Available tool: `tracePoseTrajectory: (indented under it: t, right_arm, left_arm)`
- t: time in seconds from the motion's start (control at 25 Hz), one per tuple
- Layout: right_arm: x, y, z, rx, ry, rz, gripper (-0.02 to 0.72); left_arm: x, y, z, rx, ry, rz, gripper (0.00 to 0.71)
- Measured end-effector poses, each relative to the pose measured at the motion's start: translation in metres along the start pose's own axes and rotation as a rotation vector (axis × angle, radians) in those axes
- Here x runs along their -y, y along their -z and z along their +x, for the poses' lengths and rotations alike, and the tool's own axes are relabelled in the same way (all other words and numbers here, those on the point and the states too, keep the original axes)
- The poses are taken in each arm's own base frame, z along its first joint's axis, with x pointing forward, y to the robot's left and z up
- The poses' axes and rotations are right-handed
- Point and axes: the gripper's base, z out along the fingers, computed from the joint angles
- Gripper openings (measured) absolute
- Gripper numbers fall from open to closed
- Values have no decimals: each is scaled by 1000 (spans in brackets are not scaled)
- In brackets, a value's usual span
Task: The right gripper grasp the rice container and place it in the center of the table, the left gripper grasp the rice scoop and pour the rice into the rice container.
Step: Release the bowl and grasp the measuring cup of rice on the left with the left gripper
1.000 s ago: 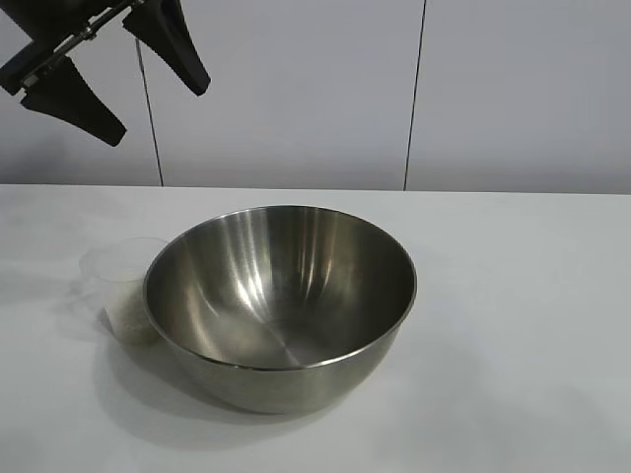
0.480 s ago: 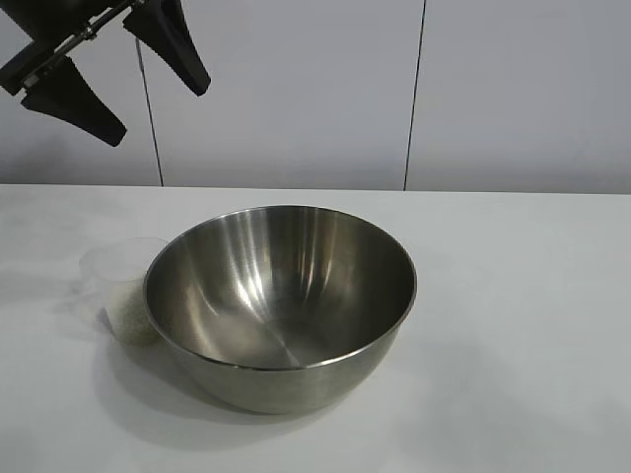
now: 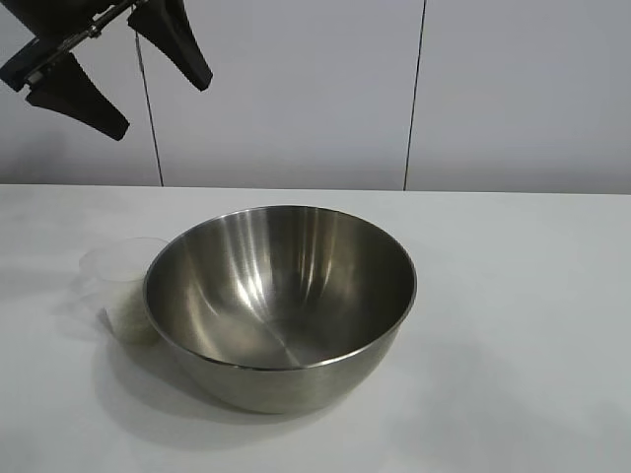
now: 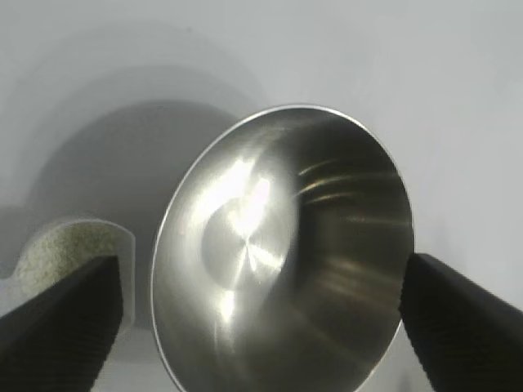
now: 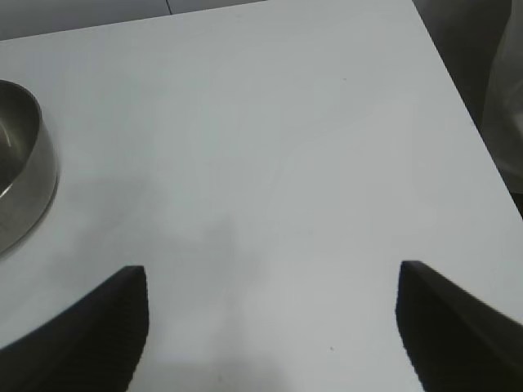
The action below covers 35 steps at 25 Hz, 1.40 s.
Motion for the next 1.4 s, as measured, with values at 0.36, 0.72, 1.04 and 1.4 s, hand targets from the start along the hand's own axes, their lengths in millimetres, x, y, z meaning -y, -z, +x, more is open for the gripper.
tracePoseTrajectory:
  t: [0.36, 0.72, 1.04, 1.4]
  right_arm:
    - [0, 0, 0, 1, 0, 0, 568]
    - [0, 0, -1, 7, 0, 0, 568]
    - [0, -4, 0, 21, 0, 0, 568]
    - [0, -4, -1, 26, 0, -1, 568]
  left_arm:
    - [-2, 16, -18, 237, -43, -59, 656]
    - [22, 55, 24, 832, -599, -390, 609]
    - [-33, 4, 99, 954, -722, -518, 600]
    - [-89, -22, 177, 964, -505, -528, 595]
